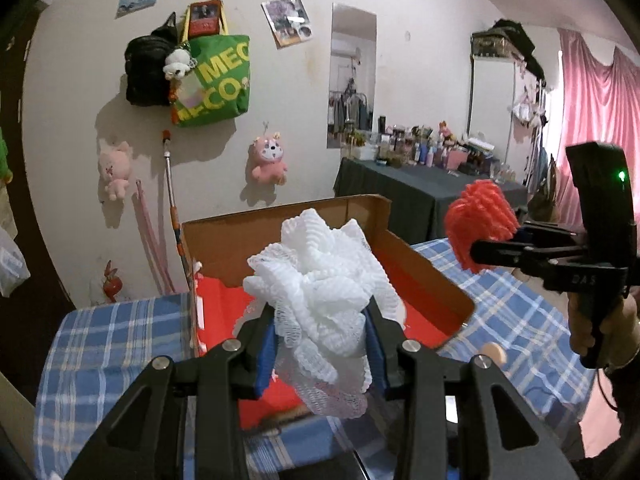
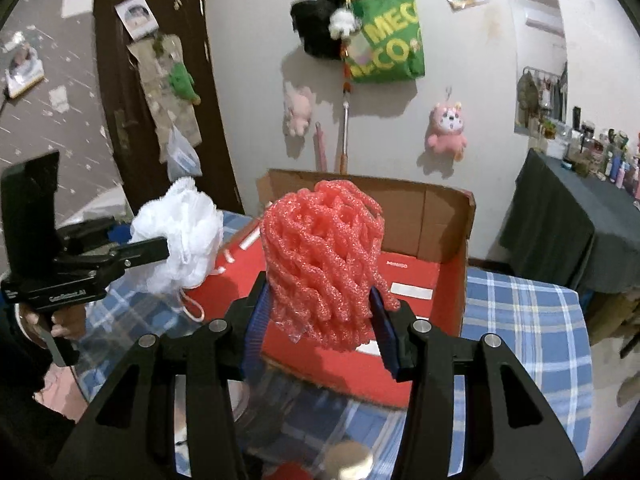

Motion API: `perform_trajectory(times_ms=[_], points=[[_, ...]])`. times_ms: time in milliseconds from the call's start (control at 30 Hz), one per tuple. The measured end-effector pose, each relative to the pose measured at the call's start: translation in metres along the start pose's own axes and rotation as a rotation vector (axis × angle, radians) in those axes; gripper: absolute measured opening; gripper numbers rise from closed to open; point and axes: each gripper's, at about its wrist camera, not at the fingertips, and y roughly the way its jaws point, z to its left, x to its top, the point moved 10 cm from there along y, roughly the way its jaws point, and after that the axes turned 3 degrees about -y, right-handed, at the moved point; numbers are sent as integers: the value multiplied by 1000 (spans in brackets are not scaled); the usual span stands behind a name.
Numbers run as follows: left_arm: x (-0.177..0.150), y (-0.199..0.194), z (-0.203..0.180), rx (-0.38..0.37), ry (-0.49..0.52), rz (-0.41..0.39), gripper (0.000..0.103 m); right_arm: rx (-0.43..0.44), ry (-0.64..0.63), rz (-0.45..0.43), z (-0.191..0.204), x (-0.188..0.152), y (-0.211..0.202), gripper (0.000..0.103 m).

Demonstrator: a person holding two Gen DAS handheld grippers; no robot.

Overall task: Organize soft objects
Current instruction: 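Carry both held items into the cardboard box and open both tools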

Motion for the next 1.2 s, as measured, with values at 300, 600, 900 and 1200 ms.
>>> perform_trajectory(times_ms=[300, 600, 900, 1200], points=[[8, 109, 23, -22, -57, 179, 41, -52, 28, 212, -40, 8, 107, 45], [-1, 195, 39, -5, -91, 292, 42, -106, 139, 401, -83, -6, 198, 45], [-15, 236, 45, 33, -82, 351, 46, -153, 181, 524, -109, -25, 252, 45], [-23, 249, 46, 53, -71, 358, 54, -178, 179, 561, -119, -41, 268, 49]])
